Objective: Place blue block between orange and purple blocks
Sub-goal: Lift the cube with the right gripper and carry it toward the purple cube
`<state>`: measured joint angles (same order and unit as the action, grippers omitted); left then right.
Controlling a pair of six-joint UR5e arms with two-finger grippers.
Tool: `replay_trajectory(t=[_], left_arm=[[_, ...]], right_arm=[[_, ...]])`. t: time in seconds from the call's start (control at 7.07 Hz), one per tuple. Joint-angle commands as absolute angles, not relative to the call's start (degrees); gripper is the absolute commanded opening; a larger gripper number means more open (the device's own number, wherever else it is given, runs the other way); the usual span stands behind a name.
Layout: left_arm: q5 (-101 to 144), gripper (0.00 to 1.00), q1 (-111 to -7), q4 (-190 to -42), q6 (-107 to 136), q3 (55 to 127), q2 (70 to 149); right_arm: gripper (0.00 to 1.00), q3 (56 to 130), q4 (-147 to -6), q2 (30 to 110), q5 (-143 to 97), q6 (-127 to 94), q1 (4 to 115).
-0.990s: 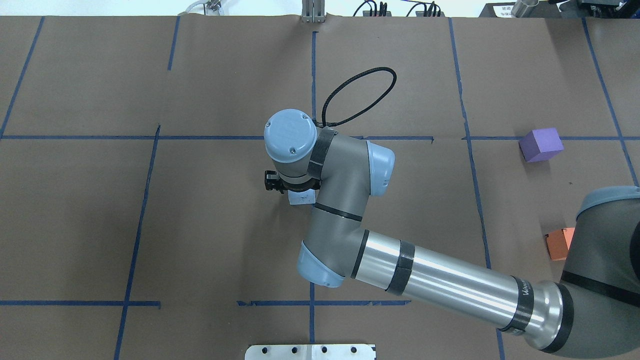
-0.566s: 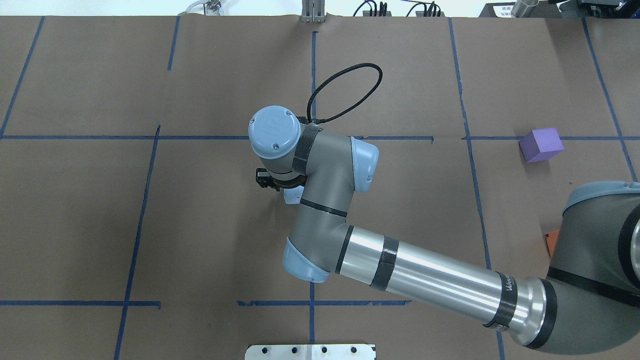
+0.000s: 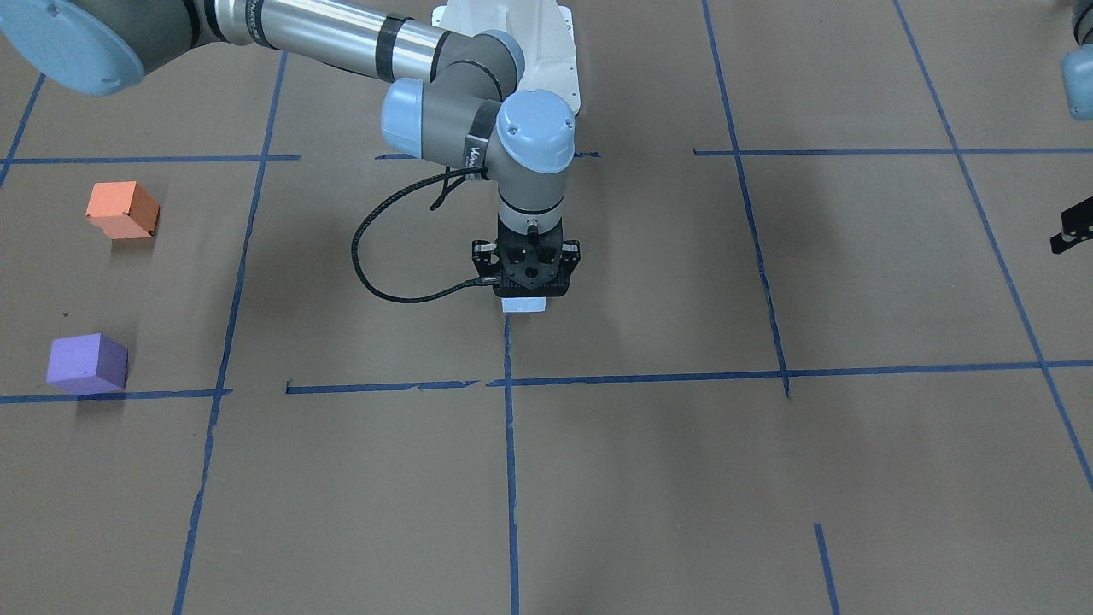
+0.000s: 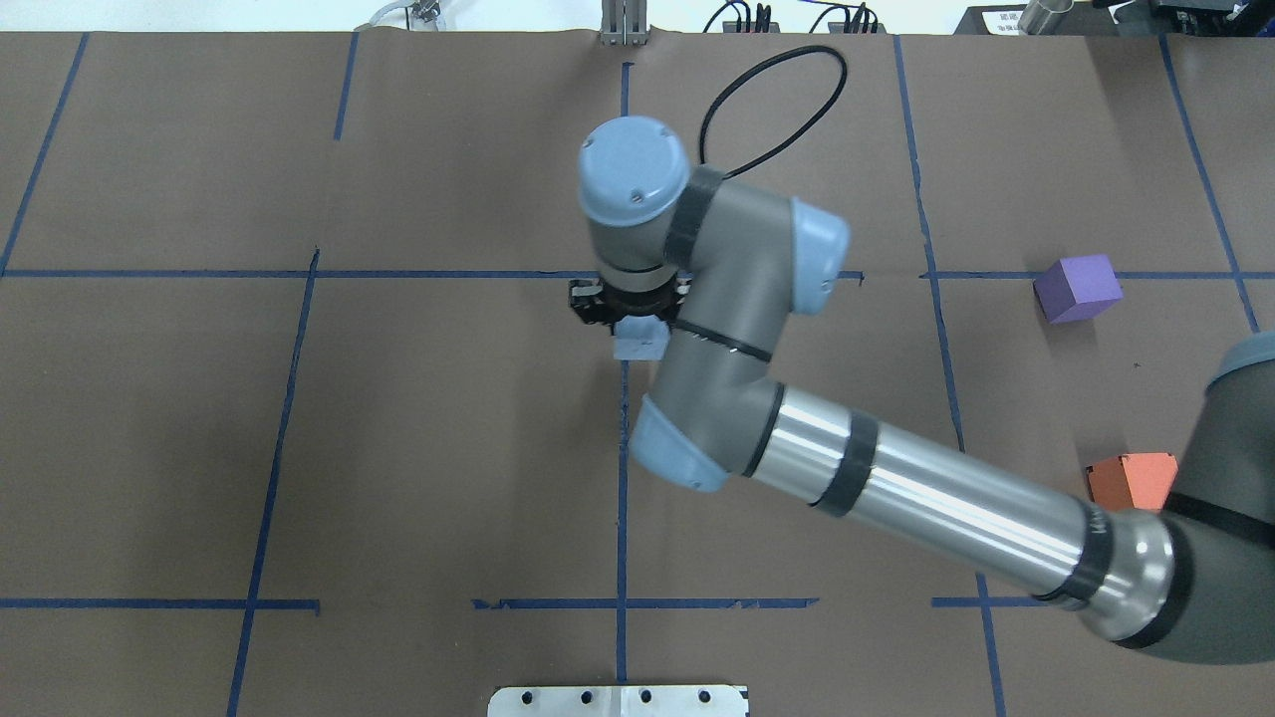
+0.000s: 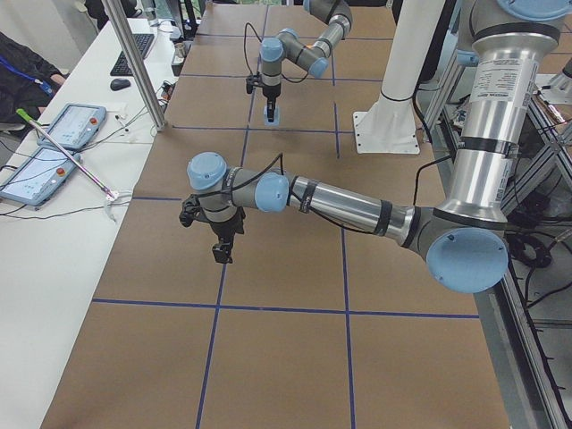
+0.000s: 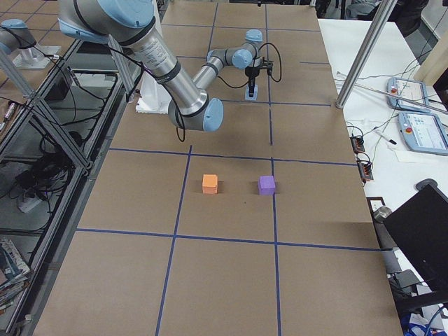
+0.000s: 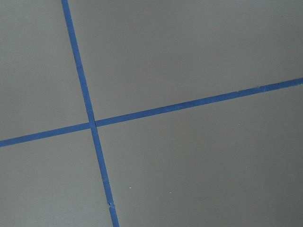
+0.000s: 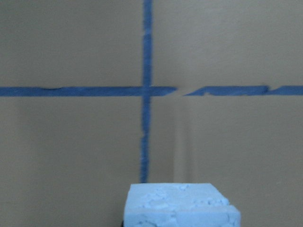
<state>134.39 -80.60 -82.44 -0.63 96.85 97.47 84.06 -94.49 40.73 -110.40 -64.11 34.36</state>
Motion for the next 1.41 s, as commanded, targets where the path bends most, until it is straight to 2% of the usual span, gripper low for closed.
replay_trajectory(t=[0.0, 0.28, 0.57, 0.85, 1.13, 1.27], left_arm=[[134.4, 1.00, -80.6, -82.4, -0.6, 96.9, 97.5], [134.4, 1.00, -80.6, -82.4, -0.5, 96.9, 97.5], [134.4, 1.00, -80.6, -82.4, -0.4, 96.9, 97.6], [134.4, 1.00, -80.6, -82.4, -0.4, 96.9, 97.6], [134.4, 1.00, -80.6, -82.4, -0.4, 97.1, 97.6], [134.4, 1.00, -80.6, -82.4, -0.3, 97.5, 97.6]], right_arm=[[0.28, 103.3, -99.1, 57.9, -117.9, -50.6, 44.3], [0.28, 109.7, -97.2, 72.7, -121.2, -39.9, 51.1], [0.28, 108.9, -81.5, 85.5, -121.6, -38.8, 53.6], [0.28, 106.1, -76.9, 91.6, -121.3, -38.6, 53.8], [0.29, 99.8, -65.5, 95.0, -121.3, -39.3, 53.7], [0.35, 98.1, -61.8, 95.1, -121.6, -40.2, 53.7]])
